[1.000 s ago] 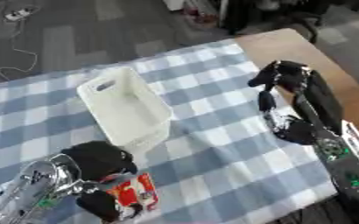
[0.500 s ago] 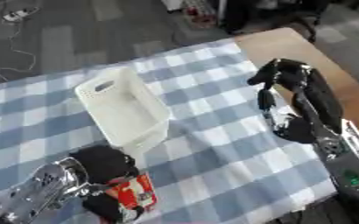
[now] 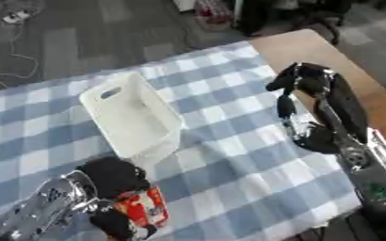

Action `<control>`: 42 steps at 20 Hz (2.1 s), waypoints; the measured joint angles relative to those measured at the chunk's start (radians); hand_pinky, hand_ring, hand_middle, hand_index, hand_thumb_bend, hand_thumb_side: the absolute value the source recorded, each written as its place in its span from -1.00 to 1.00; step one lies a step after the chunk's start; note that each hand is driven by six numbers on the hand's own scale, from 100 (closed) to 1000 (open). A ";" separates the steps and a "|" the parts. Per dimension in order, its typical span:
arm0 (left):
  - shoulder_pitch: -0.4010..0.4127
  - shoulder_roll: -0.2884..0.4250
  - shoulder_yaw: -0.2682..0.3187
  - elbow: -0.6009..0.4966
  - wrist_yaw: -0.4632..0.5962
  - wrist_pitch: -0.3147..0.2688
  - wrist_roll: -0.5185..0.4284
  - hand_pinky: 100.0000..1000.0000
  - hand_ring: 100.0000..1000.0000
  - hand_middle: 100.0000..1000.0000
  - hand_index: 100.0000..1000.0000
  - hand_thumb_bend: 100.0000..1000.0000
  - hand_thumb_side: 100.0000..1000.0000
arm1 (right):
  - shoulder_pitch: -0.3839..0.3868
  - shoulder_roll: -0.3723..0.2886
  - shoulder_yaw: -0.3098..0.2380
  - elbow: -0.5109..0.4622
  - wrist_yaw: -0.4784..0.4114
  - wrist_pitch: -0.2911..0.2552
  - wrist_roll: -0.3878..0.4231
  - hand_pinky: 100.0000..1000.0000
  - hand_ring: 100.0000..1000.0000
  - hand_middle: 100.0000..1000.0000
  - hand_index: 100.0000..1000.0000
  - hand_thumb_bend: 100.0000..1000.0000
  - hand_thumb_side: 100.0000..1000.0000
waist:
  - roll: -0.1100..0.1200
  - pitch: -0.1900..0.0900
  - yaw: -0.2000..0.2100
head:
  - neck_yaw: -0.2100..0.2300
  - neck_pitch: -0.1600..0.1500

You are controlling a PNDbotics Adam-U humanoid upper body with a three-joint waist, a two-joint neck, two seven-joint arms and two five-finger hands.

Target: Pick up objects on the table and place them in the box.

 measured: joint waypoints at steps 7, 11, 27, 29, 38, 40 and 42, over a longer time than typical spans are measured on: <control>-0.001 0.000 -0.009 0.021 -0.034 -0.010 0.010 0.35 0.58 0.52 0.72 -0.21 1.00 | -0.003 -0.007 0.000 0.000 -0.003 -0.001 0.004 -0.33 -0.33 -0.01 0.24 -1.00 0.85 | 0.002 0.001 -0.007 | 0.000 0.000; -0.001 -0.001 -0.018 0.058 -0.070 -0.016 0.016 0.36 0.59 0.52 0.72 -0.23 1.00 | -0.009 -0.007 0.000 0.000 -0.005 -0.003 0.006 -0.33 -0.33 -0.01 0.24 -1.00 0.85 | 0.004 0.002 -0.009 | 0.000 0.000; -0.008 -0.015 -0.033 0.088 -0.123 -0.044 0.044 -0.58 -0.62 -0.56 -0.11 -1.00 0.65 | -0.011 -0.007 -0.001 0.000 -0.013 -0.001 0.010 -0.33 -0.34 -0.02 0.24 -1.00 0.84 | 0.006 0.002 -0.012 | 0.001 0.000; -0.008 -0.018 -0.031 0.078 -0.123 -0.046 0.046 -0.79 -0.80 -0.71 -0.26 -1.00 0.58 | -0.011 -0.007 -0.005 0.000 -0.013 0.001 0.011 -0.33 -0.34 -0.02 0.24 -1.00 0.84 | 0.006 0.002 -0.011 | 0.001 0.000; 0.002 0.016 0.003 -0.029 -0.087 -0.049 0.048 -1.00 -1.00 -1.00 -0.71 -1.00 0.50 | -0.008 -0.007 -0.019 0.000 -0.013 0.022 0.006 -0.34 -0.34 -0.02 0.24 -1.00 0.84 | 0.005 0.003 0.000 | 0.000 0.000; 0.010 0.026 0.013 -0.053 -0.078 -0.050 0.050 -1.00 -1.00 -1.00 -0.72 -1.00 0.49 | -0.003 -0.007 -0.020 0.000 -0.012 0.027 0.006 -0.34 -0.34 -0.02 0.24 -1.00 0.84 | 0.004 0.003 0.003 | -0.001 0.000; 0.019 0.036 0.023 -0.077 -0.067 -0.051 0.051 -1.00 -1.00 -1.00 -0.73 -1.00 0.48 | -0.001 -0.007 -0.024 0.000 -0.011 0.030 0.005 -0.34 -0.34 -0.02 0.24 -1.00 0.84 | 0.003 0.003 0.004 | -0.003 0.000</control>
